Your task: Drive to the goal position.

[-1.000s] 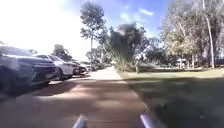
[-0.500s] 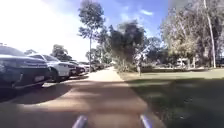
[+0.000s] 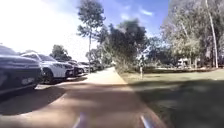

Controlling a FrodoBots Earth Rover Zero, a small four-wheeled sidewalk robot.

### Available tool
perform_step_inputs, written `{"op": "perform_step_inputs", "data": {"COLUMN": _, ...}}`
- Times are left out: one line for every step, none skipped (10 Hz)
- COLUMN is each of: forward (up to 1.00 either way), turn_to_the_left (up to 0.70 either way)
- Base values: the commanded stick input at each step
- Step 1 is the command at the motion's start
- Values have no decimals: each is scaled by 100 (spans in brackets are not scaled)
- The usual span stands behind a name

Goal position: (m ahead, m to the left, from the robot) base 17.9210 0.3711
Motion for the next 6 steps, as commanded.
{"op": "perform_step_inputs", "data": {"forward": 100, "turn_to_the_left": 0}}
{"op": "perform_step_inputs", "data": {"forward": 100, "turn_to_the_left": 0}}
{"op": "perform_step_inputs", "data": {"forward": 100, "turn_to_the_left": 0}}
{"op": "perform_step_inputs", "data": {"forward": 100, "turn_to_the_left": 0}}
{"op": "perform_step_inputs", "data": {"forward": 100, "turn_to_the_left": 0}}
{"op": "perform_step_inputs", "data": {"forward": 100, "turn_to_the_left": 0}}
